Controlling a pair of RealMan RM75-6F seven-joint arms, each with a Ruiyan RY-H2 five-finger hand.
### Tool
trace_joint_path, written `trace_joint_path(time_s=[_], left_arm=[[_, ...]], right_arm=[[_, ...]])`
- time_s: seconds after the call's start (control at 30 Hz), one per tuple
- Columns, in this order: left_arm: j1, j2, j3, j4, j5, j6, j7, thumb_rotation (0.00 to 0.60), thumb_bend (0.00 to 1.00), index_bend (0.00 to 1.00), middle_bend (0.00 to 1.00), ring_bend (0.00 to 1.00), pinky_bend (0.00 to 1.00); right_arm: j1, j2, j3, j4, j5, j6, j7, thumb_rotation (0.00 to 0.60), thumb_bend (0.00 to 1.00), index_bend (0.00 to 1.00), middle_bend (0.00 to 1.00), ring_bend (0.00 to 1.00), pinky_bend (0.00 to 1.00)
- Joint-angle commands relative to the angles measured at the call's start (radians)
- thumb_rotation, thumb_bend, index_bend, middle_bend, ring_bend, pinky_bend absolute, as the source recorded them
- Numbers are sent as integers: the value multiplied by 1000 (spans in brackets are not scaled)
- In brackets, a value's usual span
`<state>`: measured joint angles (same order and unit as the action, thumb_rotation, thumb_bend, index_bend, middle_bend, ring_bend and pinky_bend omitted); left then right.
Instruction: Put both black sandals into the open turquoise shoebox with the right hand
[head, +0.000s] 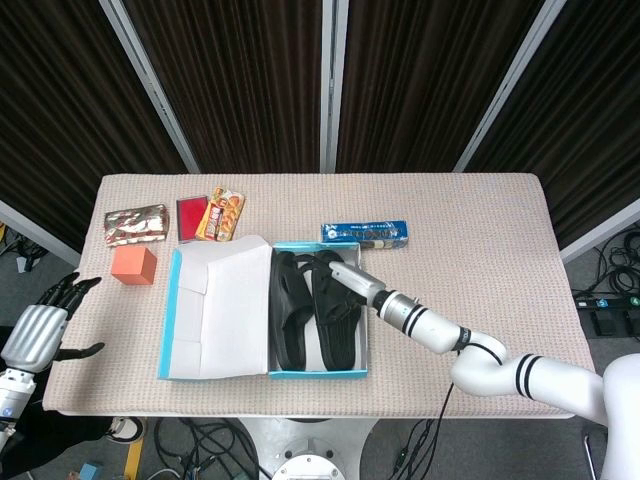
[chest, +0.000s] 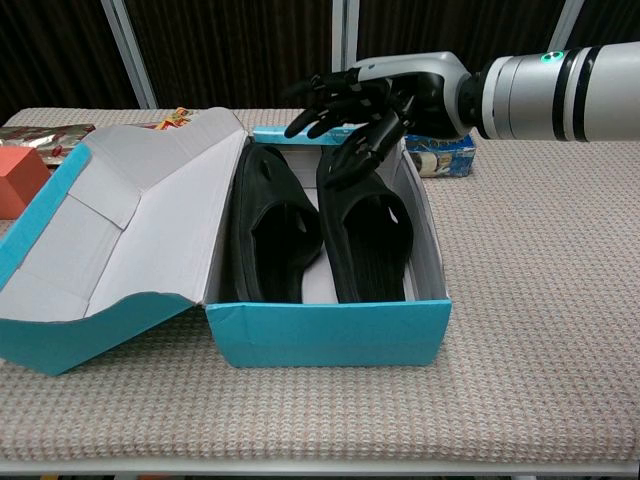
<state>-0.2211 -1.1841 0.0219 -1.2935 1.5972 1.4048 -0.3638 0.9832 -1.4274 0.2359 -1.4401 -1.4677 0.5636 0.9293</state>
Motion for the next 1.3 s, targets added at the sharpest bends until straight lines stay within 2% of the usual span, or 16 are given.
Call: trace_joint_path(time_s=[0.03,0.2,0.3,0.43,0.67,0.9,1.03,1.3], left_arm=[[-1,0,-1,-1,0,-1,1,600,0,96,147,41,163],[-2,3,-1,-5,0,0,7,600,0,96,147,41,163],[-3,4,-3,-7,-2,-2,8,600,0,96,147,41,163],[-2,3,-3,-6,-4,-4,8,600,0,96,147,41,163],[2,3,-3,1,-8,-1,2,600,0,96,147,41,163],[5,1,-1,7,-7,1,-6,600,0,96,148,41,163],[5,2,-1,6,-5,2,-4,600,0,96,147,41,163],[-1,5,-4,-6,-3,-3,9,600,0,96,147,41,163]], right_arm=[[8,2,11,-9,-8,22,24,600,0,56,167,88,313],[41,-48,20,25,10,13,58,600,0,57,165,88,312],[67,-88,22,59,16,-5,85,600,0,57,160,89,278],[99,-134,16,107,9,-24,96,600,0,57,152,88,223],[126,-171,0,155,2,-34,111,600,0,57,144,89,202],[134,-166,-16,162,8,-44,105,600,0,58,141,88,202],[124,-150,-7,140,0,0,109,600,0,58,141,89,201],[88,-46,-1,39,-29,94,109,600,0,58,144,89,201]])
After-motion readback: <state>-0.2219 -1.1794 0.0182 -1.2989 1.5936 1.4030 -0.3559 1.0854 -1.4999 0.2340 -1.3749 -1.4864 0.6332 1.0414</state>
